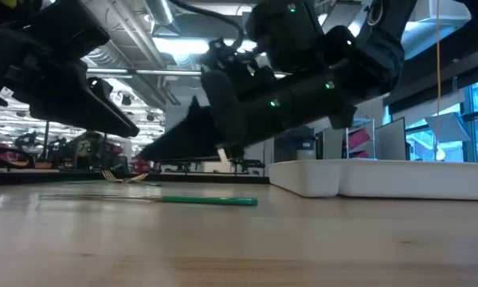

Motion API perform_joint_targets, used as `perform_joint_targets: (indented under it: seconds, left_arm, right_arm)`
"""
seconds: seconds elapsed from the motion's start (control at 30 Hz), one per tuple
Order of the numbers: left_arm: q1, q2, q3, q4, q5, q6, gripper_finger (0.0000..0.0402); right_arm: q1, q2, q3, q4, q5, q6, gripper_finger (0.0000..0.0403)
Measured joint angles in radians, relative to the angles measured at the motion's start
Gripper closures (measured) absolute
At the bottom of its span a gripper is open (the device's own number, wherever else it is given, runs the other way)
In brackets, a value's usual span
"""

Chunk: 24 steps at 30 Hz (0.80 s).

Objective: Sort silverware
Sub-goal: Put the green knife into the silverware tray

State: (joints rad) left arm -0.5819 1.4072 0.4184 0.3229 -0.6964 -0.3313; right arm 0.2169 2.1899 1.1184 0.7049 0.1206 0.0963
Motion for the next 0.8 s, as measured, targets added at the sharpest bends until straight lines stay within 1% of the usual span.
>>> perform_joint_targets:
  seconds: [0.1,0.17,0.23,0.33,0.4,0.5,0.57,0.6,0.7,0.8]
  left_arm:
    - [0.0,-0.008,0.0,-0.038,0.0,-0.026,0.0267]
    - [-0.001,-0.008,0.0,-0.054,-0.001,-0.05,0.0267]
    - [-0.001,-0.008,0.0,-0.074,0.0,-0.065,0.0267]
    - [-0.001,-0.008,0.0,-0.086,0.0,-0.083,0.0267]
    - [-0.001,-0.008,0.0,-0.086,0.0,-0.084,0.0267]
    - [0.001,-0.008,0.0,-0.082,0.0,-0.09,0.0267]
    - [0.011,-0.008,0.0,-0.057,0.0,-0.121,0.0267]
    - [0.022,-0.008,0.0,-0.037,0.0,-0.125,0.0267]
    - [0.058,-0.008,0.0,0.011,0.001,-0.093,0.0263]
    - [0.073,0.0,0.0,0.003,0.003,-0.006,0.0251]
  right_arm:
    - [0.0,0.024,0.027,-0.041,0.013,0.001,0.0216]
    - [0.0,0.041,0.03,-0.086,0.056,0.011,0.0211]
    - [0.001,0.058,0.03,-0.099,0.073,0.029,0.0216]
    - [0.0,0.073,0.034,-0.113,0.079,0.037,0.024]
    - [0.001,0.084,0.037,-0.145,0.087,0.056,0.0267]
    - [0.001,0.108,0.04,-0.188,0.089,0.08,0.0323]
    - [-0.001,0.127,0.041,-0.184,0.079,0.093,0.0365]
    - [-0.001,0.136,0.041,-0.176,0.065,0.103,0.0378]
    - [-0.003,0.142,0.015,-0.114,0.034,0.14,0.0379]
    - [-0.002,0.145,-0.015,-0.04,0.056,0.162,0.0367]
